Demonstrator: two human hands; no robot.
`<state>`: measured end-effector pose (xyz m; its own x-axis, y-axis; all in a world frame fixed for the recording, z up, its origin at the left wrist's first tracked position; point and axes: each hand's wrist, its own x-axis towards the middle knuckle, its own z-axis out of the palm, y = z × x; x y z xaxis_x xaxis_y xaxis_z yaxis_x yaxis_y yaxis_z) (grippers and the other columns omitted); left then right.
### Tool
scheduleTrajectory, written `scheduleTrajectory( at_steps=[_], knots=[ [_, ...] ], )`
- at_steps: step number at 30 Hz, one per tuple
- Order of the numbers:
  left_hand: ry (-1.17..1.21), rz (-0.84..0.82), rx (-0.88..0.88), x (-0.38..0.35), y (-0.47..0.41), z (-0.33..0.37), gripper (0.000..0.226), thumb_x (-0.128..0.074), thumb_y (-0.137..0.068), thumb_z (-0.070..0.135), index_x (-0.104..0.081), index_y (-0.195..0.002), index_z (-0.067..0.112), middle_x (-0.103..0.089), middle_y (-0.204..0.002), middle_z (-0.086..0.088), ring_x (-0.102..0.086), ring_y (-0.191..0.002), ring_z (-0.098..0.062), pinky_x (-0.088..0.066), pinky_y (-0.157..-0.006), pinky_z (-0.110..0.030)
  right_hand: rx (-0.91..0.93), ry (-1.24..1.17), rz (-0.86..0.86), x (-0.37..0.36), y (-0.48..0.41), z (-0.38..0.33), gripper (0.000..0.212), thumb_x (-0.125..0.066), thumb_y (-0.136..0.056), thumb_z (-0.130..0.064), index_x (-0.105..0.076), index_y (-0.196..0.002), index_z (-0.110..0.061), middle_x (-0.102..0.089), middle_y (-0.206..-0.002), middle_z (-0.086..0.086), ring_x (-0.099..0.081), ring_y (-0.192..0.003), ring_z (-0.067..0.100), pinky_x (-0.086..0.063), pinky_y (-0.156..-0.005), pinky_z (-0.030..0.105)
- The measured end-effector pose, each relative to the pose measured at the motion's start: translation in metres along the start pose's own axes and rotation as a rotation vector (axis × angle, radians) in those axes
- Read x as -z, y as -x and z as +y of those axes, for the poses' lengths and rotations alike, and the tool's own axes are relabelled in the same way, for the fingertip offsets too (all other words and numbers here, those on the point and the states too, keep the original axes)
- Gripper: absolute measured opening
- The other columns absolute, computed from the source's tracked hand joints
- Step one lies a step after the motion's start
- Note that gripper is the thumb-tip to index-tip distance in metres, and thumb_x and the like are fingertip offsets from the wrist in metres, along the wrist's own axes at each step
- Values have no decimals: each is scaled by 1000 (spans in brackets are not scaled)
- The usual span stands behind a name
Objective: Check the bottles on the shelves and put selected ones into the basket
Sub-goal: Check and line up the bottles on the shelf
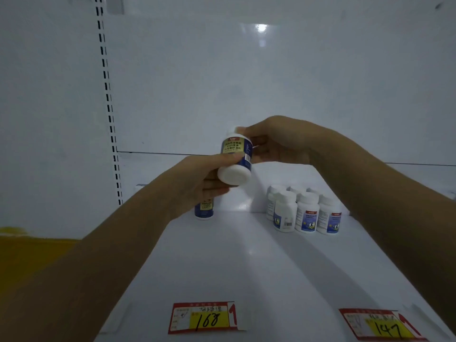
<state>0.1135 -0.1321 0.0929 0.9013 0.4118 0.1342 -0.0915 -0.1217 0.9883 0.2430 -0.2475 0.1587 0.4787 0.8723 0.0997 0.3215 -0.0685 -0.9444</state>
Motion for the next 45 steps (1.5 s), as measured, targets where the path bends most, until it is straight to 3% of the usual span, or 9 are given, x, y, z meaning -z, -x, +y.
scheduleTrajectory(
  at_steps=[8,12,15,18,23,26,33,38,45],
  knots=[
    [-14,-61,267,0,4,-1,54,-72,-72,45,-64,-110,7,-73,-97,-11,-71,-91,-24,-52,-89,-35,-258,-102,-66,-5,-9,30,21,-56,-93,-22,-63,-101,-4,-65,-91,11,-64,-74,18,-59,-65,26],
    [-14,17,187,-2,2,-4,48,-78,-67,28,-66,-110,10,-74,-98,-8,-70,-91,-20,-54,-82,-30,-97,-130,-110,-4,-3,25,19,-55,-94,-16,-60,-106,-3,-65,-94,10,-65,-78,17,-59,-67,24],
    [-194,150,4,-4,-5,-11,53,-84,-63,21,-65,-112,14,-72,-103,-2,-66,-98,-20,-50,-89,-35,125,-80,-154,2,2,19,26,-53,-92,-6,-60,-117,-4,-67,-111,9,-65,-100,19,-55,-88,26],
    [-236,263,-137,-7,-7,-24,53,-86,-61,17,-62,-108,15,-71,-101,2,-67,-91,-15,-51,-88,-34,209,72,-123,6,9,19,32,-58,-90,-2,-59,-121,-6,-67,-114,4,-65,-102,12,-53,-88,20],
    [-352,307,-244,-18,-16,-52,50,-87,-60,22,-60,-102,20,-69,-99,3,-66,-89,-12,-52,-83,-26,206,550,32,0,10,25,35,-67,-87,-29,-64,-120,-19,-65,-109,-8,-63,-90,1,-47,-62,3],
    [-393,330,-244,-18,-21,-64,56,-85,-62,28,-61,-111,16,-69,-108,-1,-65,-97,-17,-51,-93,-37,181,799,52,-4,1,23,37,-68,-83,-39,-64,-118,-25,-65,-109,-7,-65,-87,4,-45,-63,9],
    [-877,264,-153,-5,-26,-83,57,-61,-83,51,-48,-129,19,-60,-123,2,-57,-102,-13,-44,-85,-23,119,968,99,-18,-44,32,41,-68,-85,-33,-64,-118,-9,-67,-111,5,-64,-86,14,-49,-70,18],
    [-1342,112,-59,10,-24,-109,76,-35,-91,62,-18,-149,16,-25,-155,-2,-26,-141,-19,-24,-113,-32,60,1117,135,-30,-84,65,41,-64,-88,-33,-63,-117,-5,-63,-117,10,-56,-100,21,-42,-74,26],
    [-1370,-11,216,19,-23,-132,87,-21,-92,66,2,-150,6,4,-159,-9,2,-147,-20,-3,-118,-34,-11,1166,97,-41,-114,106,38,-60,-88,-30,-66,-109,1,-66,-108,15,-54,-87,22,-40,-71,27]
  ],
)
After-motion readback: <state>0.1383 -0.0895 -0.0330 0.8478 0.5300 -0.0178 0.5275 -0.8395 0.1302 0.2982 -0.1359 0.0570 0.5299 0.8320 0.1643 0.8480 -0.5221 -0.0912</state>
